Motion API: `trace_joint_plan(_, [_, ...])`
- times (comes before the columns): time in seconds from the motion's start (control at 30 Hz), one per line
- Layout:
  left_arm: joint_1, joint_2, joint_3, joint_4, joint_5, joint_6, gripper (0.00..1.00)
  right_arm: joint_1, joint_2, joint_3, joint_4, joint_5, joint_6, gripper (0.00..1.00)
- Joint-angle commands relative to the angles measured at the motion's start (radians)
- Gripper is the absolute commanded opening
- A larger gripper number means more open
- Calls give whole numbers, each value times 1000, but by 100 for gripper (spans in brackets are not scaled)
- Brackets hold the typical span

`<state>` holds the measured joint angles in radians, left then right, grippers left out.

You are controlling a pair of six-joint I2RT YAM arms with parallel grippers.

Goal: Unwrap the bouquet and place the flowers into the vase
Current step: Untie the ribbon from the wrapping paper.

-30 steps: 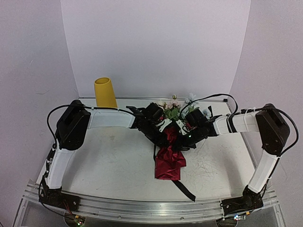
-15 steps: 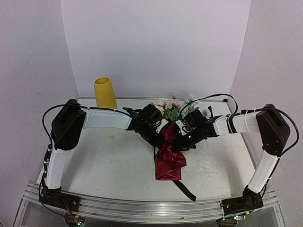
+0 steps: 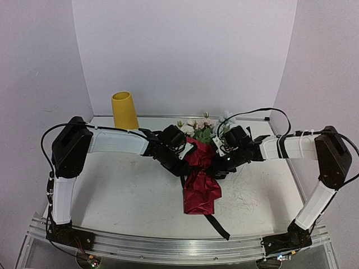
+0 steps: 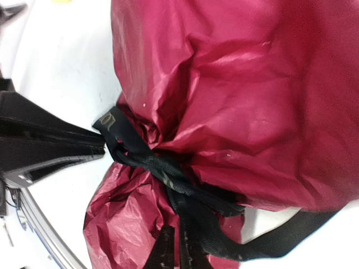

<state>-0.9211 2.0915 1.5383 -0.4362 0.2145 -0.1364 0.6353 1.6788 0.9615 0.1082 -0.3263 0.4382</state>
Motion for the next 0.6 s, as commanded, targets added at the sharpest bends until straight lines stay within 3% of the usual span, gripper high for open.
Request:
trace_joint_plan(0.0, [4, -65, 20, 24, 24, -3, 22, -5, -48, 10, -38, 33, -30, 12])
trace_joint_plan(0.23, [4, -30, 77, 25, 40, 15, 32, -5, -21, 50, -51, 42, -36, 17])
trace_joint_plan(0.57, [2, 41, 151, 24, 25, 43, 34, -4, 65, 136, -85, 34, -78, 23])
